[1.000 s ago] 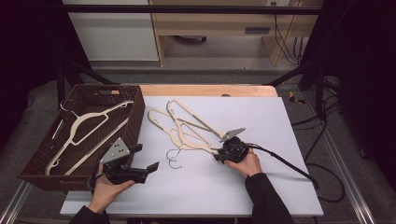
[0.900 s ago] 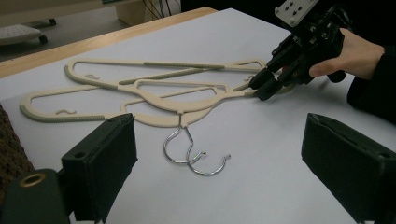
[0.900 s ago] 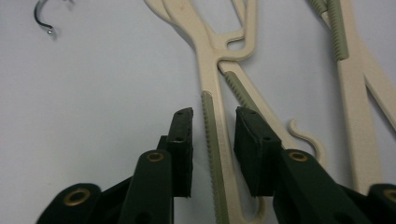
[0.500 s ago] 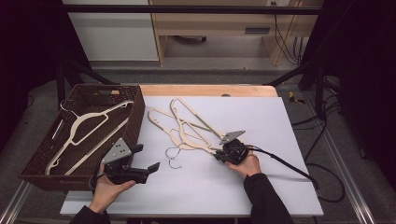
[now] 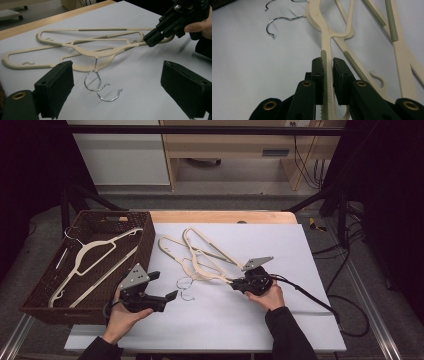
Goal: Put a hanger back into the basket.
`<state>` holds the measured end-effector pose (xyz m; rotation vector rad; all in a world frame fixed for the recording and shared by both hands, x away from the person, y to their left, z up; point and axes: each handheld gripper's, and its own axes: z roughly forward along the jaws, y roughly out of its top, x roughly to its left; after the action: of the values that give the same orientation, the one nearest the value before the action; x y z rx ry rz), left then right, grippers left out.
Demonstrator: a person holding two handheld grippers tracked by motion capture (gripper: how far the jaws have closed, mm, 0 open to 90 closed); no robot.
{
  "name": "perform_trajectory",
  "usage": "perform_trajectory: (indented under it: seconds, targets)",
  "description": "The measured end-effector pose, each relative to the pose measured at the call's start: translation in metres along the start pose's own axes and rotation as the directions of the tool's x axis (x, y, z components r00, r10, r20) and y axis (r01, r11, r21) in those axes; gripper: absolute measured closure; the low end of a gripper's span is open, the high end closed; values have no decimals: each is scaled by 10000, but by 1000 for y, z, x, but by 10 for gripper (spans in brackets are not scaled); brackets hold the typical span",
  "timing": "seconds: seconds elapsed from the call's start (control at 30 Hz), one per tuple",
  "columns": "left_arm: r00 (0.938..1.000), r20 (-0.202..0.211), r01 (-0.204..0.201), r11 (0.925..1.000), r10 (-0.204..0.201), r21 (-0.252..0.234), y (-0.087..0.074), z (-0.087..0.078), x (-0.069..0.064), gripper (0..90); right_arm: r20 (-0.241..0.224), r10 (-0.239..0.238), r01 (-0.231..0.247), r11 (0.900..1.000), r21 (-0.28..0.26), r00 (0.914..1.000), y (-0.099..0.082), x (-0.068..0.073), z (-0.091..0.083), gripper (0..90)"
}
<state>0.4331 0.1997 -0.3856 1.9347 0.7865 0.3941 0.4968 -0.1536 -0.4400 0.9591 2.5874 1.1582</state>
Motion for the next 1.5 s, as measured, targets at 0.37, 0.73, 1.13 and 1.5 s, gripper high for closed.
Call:
perform_trajectory:
  seconds: [0.37,0.73,1.13,1.5]
  targets:
    - [10000,58,18,9949,-24,1008,16,57,4,194,-153,8,-12,9997,-240,9999,0,4,-14,798]
    - [9999,29,131,9719,-141,2349,2,104,27,424,-227,-24,20,9998,-179,9997,-1,6,-15,798]
    - [9988,480,-238,9440,85,3290,-6,120,32,798,-274,-174,170,9997,-148,9995,-2,6,-15,797]
    - [9921,515,-1255,9234,1146,3628,9,106,17,870,-687,-169,166,9999,-50,9975,-7,9,-14,794]
